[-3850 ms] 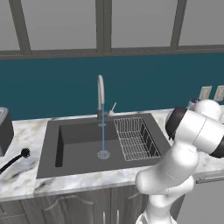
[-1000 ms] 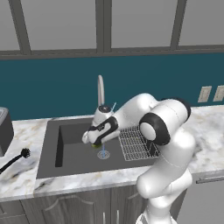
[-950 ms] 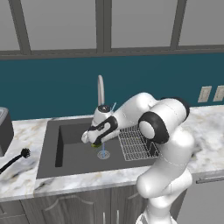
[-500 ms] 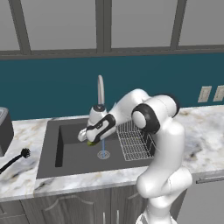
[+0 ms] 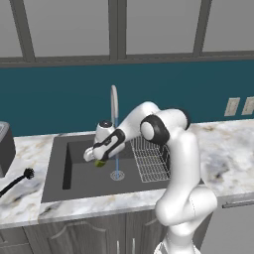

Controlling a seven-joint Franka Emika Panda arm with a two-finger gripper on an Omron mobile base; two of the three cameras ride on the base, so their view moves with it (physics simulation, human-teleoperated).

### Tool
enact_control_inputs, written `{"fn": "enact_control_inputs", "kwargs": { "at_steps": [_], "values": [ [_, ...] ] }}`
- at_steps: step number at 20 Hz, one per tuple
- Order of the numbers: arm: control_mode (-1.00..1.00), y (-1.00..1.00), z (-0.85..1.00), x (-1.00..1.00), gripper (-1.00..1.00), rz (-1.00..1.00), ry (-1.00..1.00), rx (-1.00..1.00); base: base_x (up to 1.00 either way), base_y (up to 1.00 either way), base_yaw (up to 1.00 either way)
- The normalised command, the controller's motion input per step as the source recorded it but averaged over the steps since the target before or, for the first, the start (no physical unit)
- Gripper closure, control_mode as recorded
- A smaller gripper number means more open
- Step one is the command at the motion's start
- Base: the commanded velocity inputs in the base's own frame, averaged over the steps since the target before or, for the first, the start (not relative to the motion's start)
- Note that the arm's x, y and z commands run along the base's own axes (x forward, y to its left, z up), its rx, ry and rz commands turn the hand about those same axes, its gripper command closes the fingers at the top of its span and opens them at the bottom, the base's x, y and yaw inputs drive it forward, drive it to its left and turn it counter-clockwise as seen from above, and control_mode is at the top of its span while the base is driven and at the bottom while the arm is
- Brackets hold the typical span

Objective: Turn on the sink faucet. Then move the lemon wedge from the counter to the sink. Turn off the sink. Move the vegetable from the sink to the pot next to the stove. Finally move the pot to the rear center burner.

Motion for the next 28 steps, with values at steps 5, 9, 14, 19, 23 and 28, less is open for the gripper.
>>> {"fn": "enact_control_inputs", "kwargs": {
  "at_steps": [5,9,14,19,23,28],
  "values": [
    [-1.00,0.22,-0.39,0.26,1.00,-0.04,0.08,0.00,0.00,0.00,0.00],
    [-1.00,0.08,-0.40,0.04,1.00,-0.02,0.00,0.00,0.00,0.00,0.00],
    [-1.00,0.04,-0.34,0.02,1.00,-0.02,0.00,0.00,0.00,0.00,0.00],
    [-1.00,0.01,-0.25,0.00,1.00,-0.04,0.00,0.00,0.00,0.00,0.00],
    [-1.00,0.00,-0.20,-0.05,1.00,-0.05,0.00,0.00,0.00,0.00,0.00],
    [-1.00,0.01,-0.22,-0.02,-1.00,-0.07,0.00,0.00,0.00,0.00,0.00]
  ]
}}
